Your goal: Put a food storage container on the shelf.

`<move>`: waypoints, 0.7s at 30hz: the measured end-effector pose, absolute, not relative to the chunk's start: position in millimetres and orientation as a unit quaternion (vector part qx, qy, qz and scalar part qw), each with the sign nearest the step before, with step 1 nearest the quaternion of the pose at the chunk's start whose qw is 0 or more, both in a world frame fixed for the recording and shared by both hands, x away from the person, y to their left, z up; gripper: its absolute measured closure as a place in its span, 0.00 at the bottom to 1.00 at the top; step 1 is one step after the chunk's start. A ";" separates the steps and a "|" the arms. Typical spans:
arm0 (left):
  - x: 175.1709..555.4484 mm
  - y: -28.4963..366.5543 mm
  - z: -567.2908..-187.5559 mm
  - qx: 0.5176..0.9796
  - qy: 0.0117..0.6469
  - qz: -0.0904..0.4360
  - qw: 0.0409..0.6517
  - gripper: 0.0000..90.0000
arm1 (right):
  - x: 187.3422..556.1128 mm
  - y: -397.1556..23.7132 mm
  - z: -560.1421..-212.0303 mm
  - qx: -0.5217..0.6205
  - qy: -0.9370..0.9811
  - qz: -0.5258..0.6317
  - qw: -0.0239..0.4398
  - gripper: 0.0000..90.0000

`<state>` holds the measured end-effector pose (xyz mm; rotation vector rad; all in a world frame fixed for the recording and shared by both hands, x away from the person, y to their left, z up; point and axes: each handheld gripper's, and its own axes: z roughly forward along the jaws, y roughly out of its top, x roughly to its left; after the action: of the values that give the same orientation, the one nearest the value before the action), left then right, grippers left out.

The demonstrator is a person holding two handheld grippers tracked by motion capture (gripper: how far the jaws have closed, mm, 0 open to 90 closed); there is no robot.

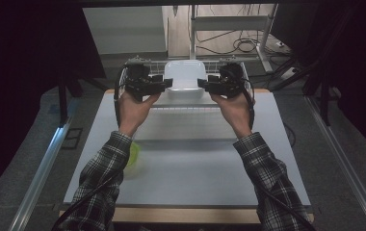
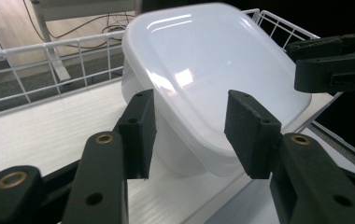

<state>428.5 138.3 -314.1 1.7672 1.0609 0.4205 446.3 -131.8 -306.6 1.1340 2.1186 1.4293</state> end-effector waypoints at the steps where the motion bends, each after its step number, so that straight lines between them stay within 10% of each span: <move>1: 429.4 138.2 -313.7 0.730 0.439 0.175 0.495 0.59 | 446.7 -131.5 -306.4 0.401 0.745 0.504 0.173 0.59; 21: 409.9 143.2 -310.5 0.739 0.386 0.181 0.522 0.28 | 434.3 -138.1 -303.4 0.362 0.757 0.518 0.167 0.40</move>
<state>409.9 143.2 -310.5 1.7692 0.9239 0.4339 434.3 -138.1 -303.4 1.0292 2.1545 1.4738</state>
